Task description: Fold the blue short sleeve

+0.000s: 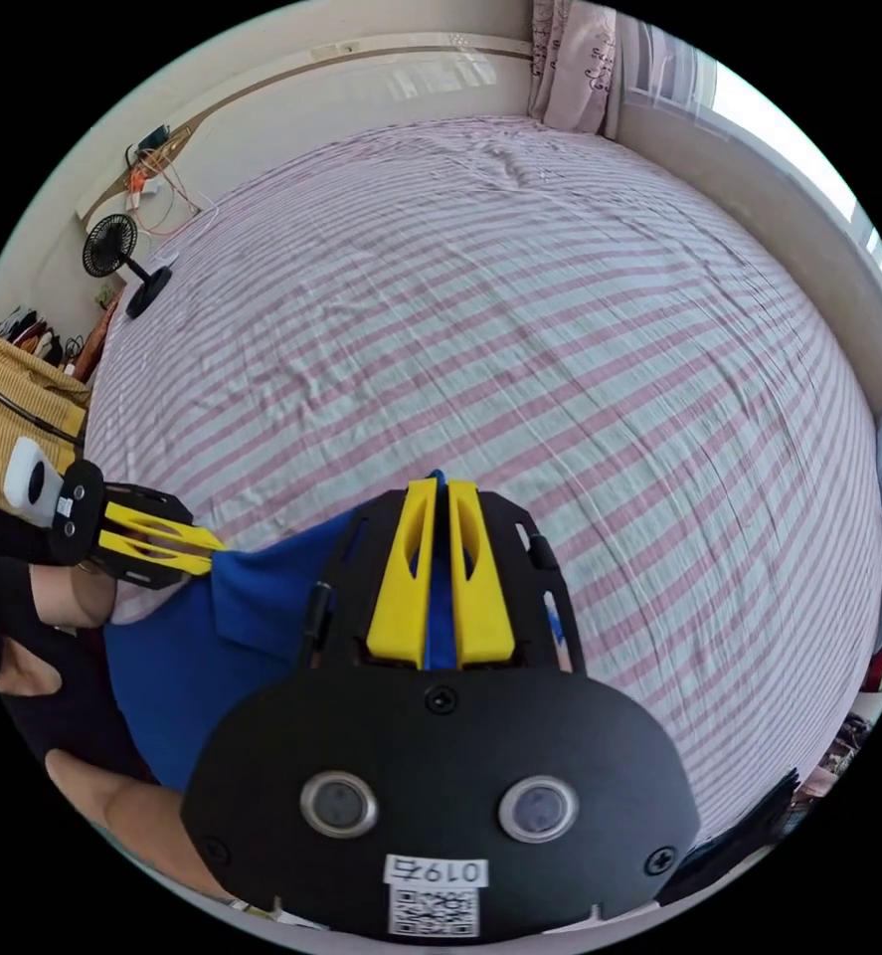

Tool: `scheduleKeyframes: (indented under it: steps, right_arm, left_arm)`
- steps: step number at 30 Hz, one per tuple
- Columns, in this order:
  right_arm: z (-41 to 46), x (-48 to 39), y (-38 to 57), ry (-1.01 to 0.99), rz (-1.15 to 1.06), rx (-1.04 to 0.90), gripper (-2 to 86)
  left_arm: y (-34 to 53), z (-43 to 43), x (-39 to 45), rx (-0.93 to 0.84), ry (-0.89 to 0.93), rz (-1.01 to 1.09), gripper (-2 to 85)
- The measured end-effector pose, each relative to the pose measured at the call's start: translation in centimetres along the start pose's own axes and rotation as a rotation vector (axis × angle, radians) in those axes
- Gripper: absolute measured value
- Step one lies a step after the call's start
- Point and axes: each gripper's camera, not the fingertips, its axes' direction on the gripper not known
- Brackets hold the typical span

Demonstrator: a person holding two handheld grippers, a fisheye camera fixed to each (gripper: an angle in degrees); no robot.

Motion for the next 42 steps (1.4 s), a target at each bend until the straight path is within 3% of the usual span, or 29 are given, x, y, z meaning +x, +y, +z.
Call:
scheduleKeyframes:
  steps: [5, 11, 14, 21, 26, 29, 34, 42]
  right_arm:
    - [-0.4, -2.3, 2.3, 0.075, 0.035, 0.038, 8.5]
    - [-4.1, -8.6, 8.5, 0.127, 0.064, 0.284, 6.5]
    - [-3.7, -13.7, 12.0, 0.067, 0.019, 0.291, 7.2]
    - [-0.4, -23.9, 17.7, 0.285, -0.061, 0.264, 9.9]
    - [1.9, -26.6, 18.3, 0.352, -0.012, 0.203, 8.2]
    - [3.0, -27.4, 19.0, 0.375, -0.012, 0.181, 5.6]
    - [2.9, -28.3, 21.1, 0.329, -0.01, 0.215, 4.8]
    - [3.5, -29.4, 22.8, 0.302, -0.006, 0.217, 4.6]
  left_arm:
    - [2.9, 2.1, -1.4, -0.015, 0.063, -0.017, 1.4]
    - [6.8, 3.8, -4.4, -0.009, 0.113, -0.029, 1.2]
    - [9.0, 4.3, -6.2, 0.066, 0.107, -0.083, 1.3]
    - [13.4, 9.1, -10.3, 0.143, 0.12, -0.214, 1.6]
    - [18.0, 15.0, -16.1, 0.242, 0.473, -0.347, 2.0]
    - [19.6, 18.4, -18.5, 0.276, 0.591, -0.412, 2.7]
    - [17.1, 22.5, -19.1, 0.177, 0.428, -0.428, 6.2]
    - [9.6, 38.0, -19.8, -0.115, 0.499, -0.418, 10.9]
